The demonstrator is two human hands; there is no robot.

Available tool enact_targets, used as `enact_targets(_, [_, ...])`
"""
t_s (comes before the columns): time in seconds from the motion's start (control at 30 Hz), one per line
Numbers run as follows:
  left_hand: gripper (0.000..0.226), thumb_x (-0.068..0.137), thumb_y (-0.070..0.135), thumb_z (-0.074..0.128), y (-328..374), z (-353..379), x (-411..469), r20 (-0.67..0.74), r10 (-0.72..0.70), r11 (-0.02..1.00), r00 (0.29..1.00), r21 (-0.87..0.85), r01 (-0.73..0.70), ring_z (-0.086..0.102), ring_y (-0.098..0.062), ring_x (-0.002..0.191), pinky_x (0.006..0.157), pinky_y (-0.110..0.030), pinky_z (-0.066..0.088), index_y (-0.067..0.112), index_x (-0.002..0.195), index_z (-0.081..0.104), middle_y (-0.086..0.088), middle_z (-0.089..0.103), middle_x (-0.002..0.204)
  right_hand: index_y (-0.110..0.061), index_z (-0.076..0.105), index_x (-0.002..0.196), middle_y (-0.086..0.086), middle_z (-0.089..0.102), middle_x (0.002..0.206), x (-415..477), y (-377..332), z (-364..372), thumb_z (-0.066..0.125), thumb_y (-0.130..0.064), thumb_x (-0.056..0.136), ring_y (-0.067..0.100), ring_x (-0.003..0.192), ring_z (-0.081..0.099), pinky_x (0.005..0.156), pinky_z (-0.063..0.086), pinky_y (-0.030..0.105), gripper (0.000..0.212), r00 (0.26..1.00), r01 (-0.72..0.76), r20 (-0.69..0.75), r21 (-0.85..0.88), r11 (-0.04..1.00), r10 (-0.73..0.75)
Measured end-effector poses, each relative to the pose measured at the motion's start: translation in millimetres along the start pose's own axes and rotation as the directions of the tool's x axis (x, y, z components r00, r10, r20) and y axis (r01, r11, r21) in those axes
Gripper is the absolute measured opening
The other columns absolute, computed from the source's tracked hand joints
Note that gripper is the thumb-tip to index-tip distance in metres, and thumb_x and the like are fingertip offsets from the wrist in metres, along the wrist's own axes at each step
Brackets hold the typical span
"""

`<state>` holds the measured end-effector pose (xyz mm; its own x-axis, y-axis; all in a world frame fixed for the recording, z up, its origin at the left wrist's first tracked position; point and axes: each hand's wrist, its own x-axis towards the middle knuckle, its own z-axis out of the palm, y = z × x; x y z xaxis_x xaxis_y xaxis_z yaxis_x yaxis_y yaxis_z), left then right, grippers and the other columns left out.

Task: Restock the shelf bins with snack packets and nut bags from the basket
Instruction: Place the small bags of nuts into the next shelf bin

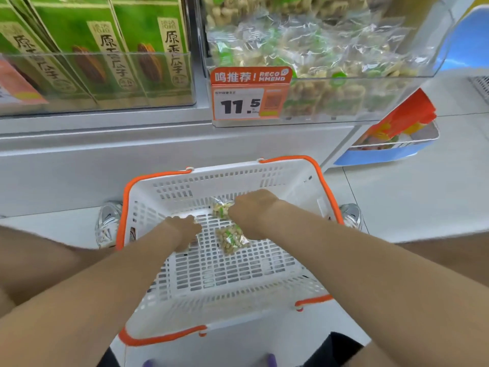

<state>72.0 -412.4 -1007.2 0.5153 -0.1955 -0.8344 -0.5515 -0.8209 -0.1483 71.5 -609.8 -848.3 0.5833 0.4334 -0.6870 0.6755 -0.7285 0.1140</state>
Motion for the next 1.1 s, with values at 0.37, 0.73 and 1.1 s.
enact_targets(0.37, [0.071,0.104,0.053,0.041,1.5,39.0,26.6,-0.100,-0.053,0.901,0.994,-0.434,0.004,0.064,-0.024,0.092,0.076,-0.031,0.051,0.036,0.167,0.013,-0.017,0.054,0.147,-0.018,0.041,0.074,0.000,0.048,0.083,11.2,-1.3,-16.9,0.052,0.000,0.095,0.015,0.061,0.049,0.055,0.044,0.031,0.030,1.000,-0.002,-0.028,0.019,1.000,0.002])
enact_targets(0.73, [0.037,0.090,0.045,0.077,-1.6,-3.7,-11.0,0.031,0.080,0.814,0.996,-0.579,-0.047,0.061,-0.013,0.095,0.093,-0.034,0.052,0.027,0.120,0.066,0.009,0.065,0.108,-0.015,0.052,0.093,0.001,0.049,0.085,-3.0,-2.9,-29.9,0.051,0.001,0.095,0.016,0.063,0.050,0.052,0.039,0.030,0.016,0.999,0.016,-0.041,0.000,1.000,-0.016])
enact_targets(1.1, [0.027,0.097,0.019,0.047,-2.1,-107.5,-94.6,-0.129,0.090,0.081,0.988,-0.987,-0.136,0.050,-0.026,0.053,0.064,-0.033,0.052,0.009,0.075,0.057,-0.012,0.050,0.059,-0.013,0.055,0.119,-0.001,0.060,0.097,-55.5,16.1,-44.5,0.082,-0.048,0.085,0.018,0.082,0.059,0.063,0.045,0.031,0.056,1.000,-0.012,-0.008,0.231,0.973,0.014])
